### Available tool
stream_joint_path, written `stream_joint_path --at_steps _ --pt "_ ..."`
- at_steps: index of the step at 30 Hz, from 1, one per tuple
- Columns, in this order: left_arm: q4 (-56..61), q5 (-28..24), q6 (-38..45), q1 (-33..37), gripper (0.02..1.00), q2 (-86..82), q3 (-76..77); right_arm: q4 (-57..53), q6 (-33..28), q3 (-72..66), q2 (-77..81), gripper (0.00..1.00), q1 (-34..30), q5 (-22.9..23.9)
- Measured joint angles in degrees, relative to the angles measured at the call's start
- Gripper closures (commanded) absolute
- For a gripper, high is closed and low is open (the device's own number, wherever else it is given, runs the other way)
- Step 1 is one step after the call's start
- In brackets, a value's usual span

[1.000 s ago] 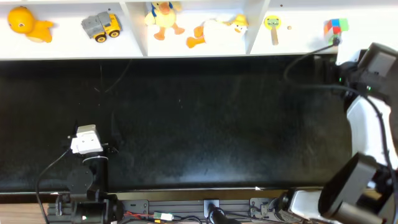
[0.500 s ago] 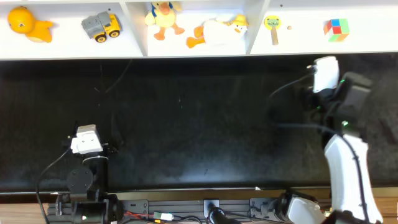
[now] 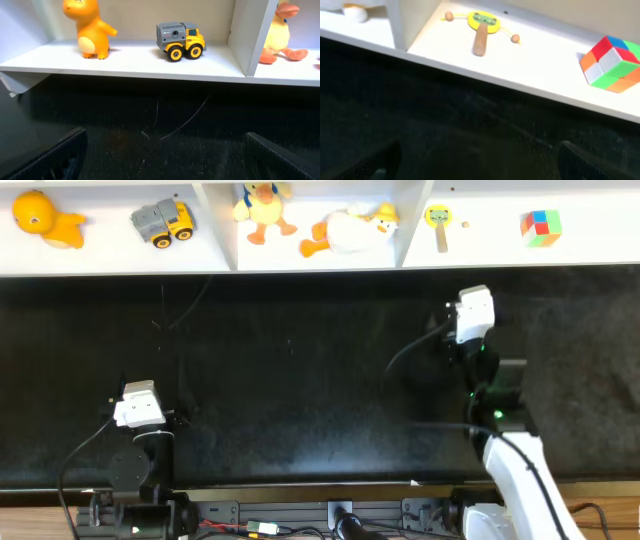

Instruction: Store Toys

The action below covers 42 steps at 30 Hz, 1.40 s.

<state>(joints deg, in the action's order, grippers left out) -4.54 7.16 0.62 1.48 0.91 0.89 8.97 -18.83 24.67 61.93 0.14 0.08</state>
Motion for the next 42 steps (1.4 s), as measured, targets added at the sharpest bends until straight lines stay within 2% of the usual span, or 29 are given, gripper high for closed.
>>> stream_joint_path --at_steps 10,17,24,38,42 --pt "0.0 0.0 0.0 0.0 0.02 0.0 0.0 0.5 1.6 -11.3 -16.5 0.005 0.8 0.9" --pt "0.0 0.0 0.0 0.0 0.02 0.0 0.0 0.9 3.8 -16.2 -23.2 0.005 4.1 1.0" --pt "0.0 0.0 0.0 0.0 0.02 0.0 0.0 0.9 4.7 -22.5 -31.1 0.005 4.4 1.0" --pt "0.0 0.0 0.0 0.0 0.02 0.0 0.0 -12.7 5.3 -23.6 -44.8 0.005 4.4 -2.3" --pt "0.0 0.0 0.0 0.0 0.02 0.0 0.0 -13.4 5.3 -23.6 -45.6 0.005 4.4 -2.6"
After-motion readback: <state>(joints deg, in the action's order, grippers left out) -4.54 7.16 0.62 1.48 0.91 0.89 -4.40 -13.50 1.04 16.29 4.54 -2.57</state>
